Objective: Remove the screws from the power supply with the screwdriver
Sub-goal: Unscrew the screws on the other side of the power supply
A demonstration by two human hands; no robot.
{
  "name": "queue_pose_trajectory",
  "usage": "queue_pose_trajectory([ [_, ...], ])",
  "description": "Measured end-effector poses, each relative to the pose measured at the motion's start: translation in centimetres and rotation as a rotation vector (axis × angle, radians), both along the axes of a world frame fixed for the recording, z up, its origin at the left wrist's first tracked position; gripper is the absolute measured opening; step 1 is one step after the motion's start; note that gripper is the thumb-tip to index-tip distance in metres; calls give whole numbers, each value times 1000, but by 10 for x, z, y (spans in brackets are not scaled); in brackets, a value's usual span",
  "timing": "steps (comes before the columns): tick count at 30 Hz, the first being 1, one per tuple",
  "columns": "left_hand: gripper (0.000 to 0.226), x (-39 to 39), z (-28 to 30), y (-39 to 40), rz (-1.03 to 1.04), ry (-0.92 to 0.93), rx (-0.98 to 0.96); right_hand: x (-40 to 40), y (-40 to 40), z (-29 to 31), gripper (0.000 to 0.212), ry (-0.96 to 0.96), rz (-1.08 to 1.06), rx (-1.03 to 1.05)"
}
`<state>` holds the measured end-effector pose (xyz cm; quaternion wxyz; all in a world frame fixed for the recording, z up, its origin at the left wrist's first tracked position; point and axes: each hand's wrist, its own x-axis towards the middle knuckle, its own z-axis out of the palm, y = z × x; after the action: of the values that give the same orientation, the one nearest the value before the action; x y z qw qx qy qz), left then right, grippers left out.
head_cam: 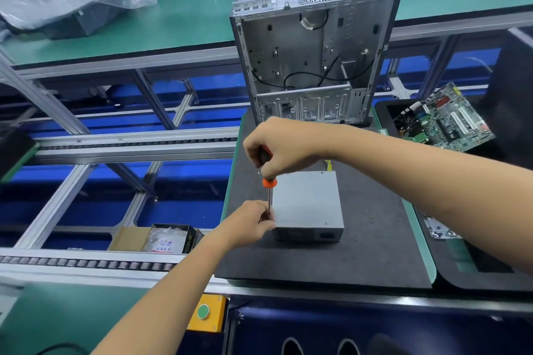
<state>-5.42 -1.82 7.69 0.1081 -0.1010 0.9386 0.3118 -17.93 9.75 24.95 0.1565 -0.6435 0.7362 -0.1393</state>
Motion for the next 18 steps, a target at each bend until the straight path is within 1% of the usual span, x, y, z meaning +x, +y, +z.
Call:
queue_pose_trajectory([
  [6, 9, -8, -2, 1, 8, -54, -30, -8, 2, -4, 9, -11, -40, 33],
  [11, 18, -17, -2, 4, 53, -55, -61, -14, 4, -4, 7, 3, -61, 22],
  [14, 14, -20, -1, 3, 76, -44, -67, -19, 6, -5, 9, 1, -98, -5],
  [16, 11, -20, 1, -6, 142, 1, -62, -24, 8, -7, 12, -5, -147, -50],
  [18, 11, -21, 3, -19, 271, 38, 35, -29, 11, -10, 15, -3, -197, -90],
])
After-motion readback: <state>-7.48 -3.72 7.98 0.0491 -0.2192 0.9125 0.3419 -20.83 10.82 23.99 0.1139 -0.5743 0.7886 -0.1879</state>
